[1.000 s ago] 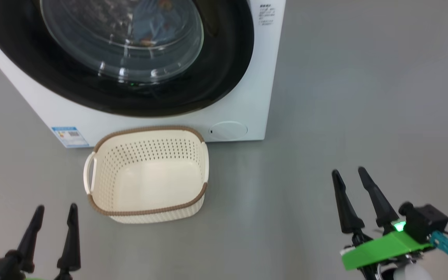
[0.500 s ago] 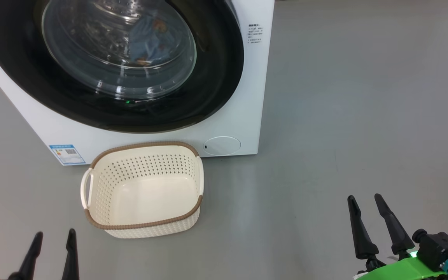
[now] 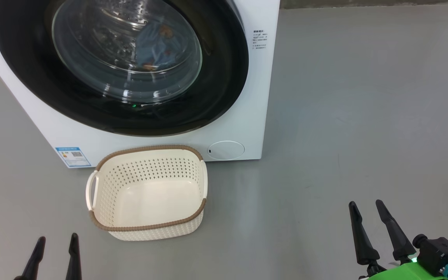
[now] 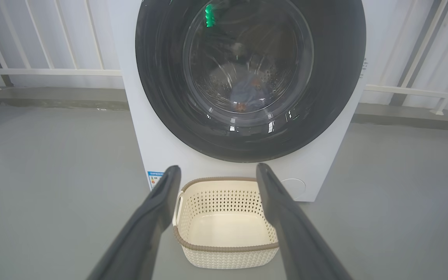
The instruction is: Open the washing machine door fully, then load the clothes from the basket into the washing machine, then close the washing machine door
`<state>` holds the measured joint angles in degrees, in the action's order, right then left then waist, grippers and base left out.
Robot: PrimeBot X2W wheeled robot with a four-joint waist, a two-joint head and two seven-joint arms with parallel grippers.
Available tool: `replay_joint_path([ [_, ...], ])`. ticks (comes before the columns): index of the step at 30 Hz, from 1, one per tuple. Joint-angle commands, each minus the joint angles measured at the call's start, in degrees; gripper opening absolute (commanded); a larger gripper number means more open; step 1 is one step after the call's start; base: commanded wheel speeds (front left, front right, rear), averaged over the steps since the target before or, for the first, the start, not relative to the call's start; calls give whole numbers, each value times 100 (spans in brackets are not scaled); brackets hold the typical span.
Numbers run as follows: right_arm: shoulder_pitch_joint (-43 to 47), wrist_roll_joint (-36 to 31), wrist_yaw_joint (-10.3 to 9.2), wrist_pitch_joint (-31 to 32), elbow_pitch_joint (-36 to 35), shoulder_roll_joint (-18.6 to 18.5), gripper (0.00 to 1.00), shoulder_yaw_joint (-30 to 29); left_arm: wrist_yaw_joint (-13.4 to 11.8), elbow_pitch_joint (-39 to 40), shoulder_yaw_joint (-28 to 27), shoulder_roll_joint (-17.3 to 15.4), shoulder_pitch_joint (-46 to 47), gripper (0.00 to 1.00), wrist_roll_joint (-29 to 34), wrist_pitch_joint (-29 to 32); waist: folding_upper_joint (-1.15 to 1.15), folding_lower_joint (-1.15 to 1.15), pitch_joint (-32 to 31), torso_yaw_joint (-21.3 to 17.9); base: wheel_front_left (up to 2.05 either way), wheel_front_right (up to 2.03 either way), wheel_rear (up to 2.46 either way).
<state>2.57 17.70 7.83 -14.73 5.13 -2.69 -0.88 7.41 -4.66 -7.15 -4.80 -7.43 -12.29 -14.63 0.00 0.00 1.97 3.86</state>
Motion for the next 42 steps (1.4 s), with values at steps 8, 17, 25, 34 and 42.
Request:
replay_joint_path([
  [8, -67, -59, -34, -27, -52, -19, 100, 135, 8, 184, -230, -39, 54, 100, 76, -37, 0, 0, -3, 59, 0, 0, 0],
  [17, -90, -52, -34, -27, -31, -19, 100, 135, 8, 221, -194, -42, 59, 100, 84, -37, 0, 0, 1, 121, 0, 0, 0],
  [25, -107, -41, -34, -27, -8, -19, 100, 183, 8, 235, -142, -71, 63, 100, 66, -37, 0, 0, -7, 126, 0, 0, 0],
  [34, 44, 107, 2, 21, 427, 10, 0, 28, -1, -229, 189, 146, -75, 0, -85, 33, 0, 0, -14, 120, 0, 0, 0],
  [42, -5, 615, -1, 131, 451, -20, 0, 27, 0, -269, 191, 139, 6, 0, -609, 158, 0, 4, -35, 84, 0, 0, 0],
])
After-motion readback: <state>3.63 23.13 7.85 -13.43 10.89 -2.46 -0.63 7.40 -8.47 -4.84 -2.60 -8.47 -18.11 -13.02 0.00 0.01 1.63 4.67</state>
